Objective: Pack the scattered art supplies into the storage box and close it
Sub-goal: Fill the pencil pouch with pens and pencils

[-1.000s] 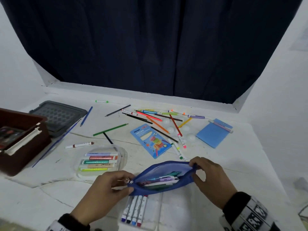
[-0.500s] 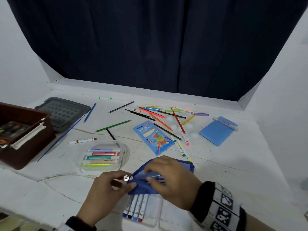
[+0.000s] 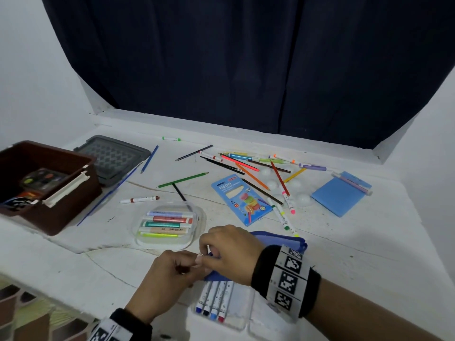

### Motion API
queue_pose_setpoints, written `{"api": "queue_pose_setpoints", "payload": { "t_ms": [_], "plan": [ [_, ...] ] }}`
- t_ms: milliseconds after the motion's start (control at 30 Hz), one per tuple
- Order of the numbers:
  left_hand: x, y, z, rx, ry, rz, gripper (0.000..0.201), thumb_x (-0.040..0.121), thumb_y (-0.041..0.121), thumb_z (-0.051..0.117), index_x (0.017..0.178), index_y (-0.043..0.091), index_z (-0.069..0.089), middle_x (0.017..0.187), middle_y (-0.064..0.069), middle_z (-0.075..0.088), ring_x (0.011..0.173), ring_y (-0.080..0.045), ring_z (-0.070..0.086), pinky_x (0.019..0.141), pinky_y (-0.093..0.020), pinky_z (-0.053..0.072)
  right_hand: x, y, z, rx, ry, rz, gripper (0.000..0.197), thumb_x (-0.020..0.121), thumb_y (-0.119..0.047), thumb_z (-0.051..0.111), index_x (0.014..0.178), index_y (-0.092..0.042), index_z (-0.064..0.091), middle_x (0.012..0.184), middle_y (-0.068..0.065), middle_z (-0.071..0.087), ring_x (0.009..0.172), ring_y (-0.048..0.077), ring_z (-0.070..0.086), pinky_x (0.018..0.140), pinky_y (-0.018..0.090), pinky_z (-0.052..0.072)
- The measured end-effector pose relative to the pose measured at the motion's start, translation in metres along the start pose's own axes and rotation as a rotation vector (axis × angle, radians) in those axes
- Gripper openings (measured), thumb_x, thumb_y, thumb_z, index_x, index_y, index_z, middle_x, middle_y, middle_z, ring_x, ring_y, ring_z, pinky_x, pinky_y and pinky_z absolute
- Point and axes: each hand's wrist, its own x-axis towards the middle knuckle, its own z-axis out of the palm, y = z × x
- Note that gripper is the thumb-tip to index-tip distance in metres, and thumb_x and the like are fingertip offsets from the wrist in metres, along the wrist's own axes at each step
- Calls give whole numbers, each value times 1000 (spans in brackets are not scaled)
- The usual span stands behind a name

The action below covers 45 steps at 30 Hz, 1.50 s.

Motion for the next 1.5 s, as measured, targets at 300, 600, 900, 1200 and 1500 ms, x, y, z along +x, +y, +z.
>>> {"api": "queue_pose_setpoints", "payload": {
  "t_ms": [300,600,900,1200,1500],
  "plan": [
    [7,16,-5,-54,79,144,23,84,5,75,75,26,81,66,1,67,64,-12,63,66,-27,53,-3,-10,-15,-447,65,-130,17,87,-28,66,89,-13,60,90,6,53,74,24,54,59,36,36],
    [11,30,-4,36,191,302,20,83,29,71,100,31,80,72,9,67,66,-10,57,63,-18,44,-27,26,-27,164,235,73,17,97,-24,48,80,-21,49,65,-9,45,69,13,46,64,33,44],
    [3,30,-10,5,252,290,22,82,26,69,98,37,78,77,5,67,70,-15,59,65,-28,47,-65,95,-17,109,510,360,15,93,-17,57,78,-17,60,74,-6,60,69,8,56,65,29,49],
    [-11,18,-12,-70,263,146,17,80,21,70,89,29,81,76,-6,68,65,-14,59,65,-19,48,-98,108,-8,73,509,464,23,92,-13,56,76,-28,49,77,-10,53,71,8,51,63,14,35],
    [-12,10,-2,1,136,44,25,89,16,72,98,40,74,95,3,75,76,-19,72,76,-28,57,-71,97,-11,-100,85,272,35,78,-46,68,107,-35,54,106,-14,58,99,9,50,90,34,47]
  ]
}}
